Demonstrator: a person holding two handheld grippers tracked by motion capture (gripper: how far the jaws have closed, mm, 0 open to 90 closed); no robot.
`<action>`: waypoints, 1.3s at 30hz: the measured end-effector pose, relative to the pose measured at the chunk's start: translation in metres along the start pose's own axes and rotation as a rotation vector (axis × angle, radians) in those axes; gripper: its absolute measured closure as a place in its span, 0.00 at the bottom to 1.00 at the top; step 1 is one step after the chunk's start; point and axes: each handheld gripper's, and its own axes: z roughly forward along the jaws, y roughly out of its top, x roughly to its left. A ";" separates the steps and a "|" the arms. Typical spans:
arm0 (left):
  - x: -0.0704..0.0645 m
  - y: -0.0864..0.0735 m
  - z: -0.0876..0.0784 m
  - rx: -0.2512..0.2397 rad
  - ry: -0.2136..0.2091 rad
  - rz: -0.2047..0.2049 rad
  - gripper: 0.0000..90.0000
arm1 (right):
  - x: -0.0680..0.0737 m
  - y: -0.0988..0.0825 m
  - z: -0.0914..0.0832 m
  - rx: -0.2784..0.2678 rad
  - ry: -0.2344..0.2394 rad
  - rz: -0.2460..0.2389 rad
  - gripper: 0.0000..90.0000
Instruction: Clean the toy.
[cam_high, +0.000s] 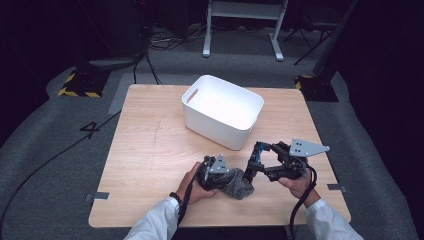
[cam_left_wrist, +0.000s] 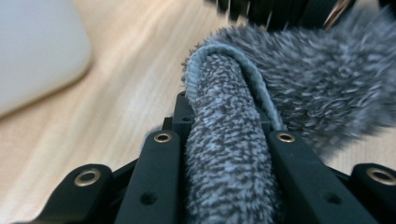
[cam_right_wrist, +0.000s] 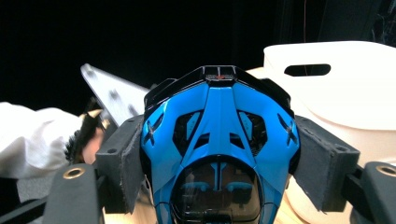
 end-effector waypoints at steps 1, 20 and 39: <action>0.001 0.001 -0.006 -0.026 0.005 -0.006 0.83 | 0.000 0.000 0.001 0.003 0.000 -0.001 0.30; 0.008 0.016 -0.042 -0.227 0.079 -0.054 0.83 | 0.020 -0.003 0.026 0.018 0.161 -0.020 0.30; -0.006 -0.003 -0.013 -0.014 0.006 0.017 0.82 | 0.003 0.003 0.005 -0.022 0.068 0.003 0.30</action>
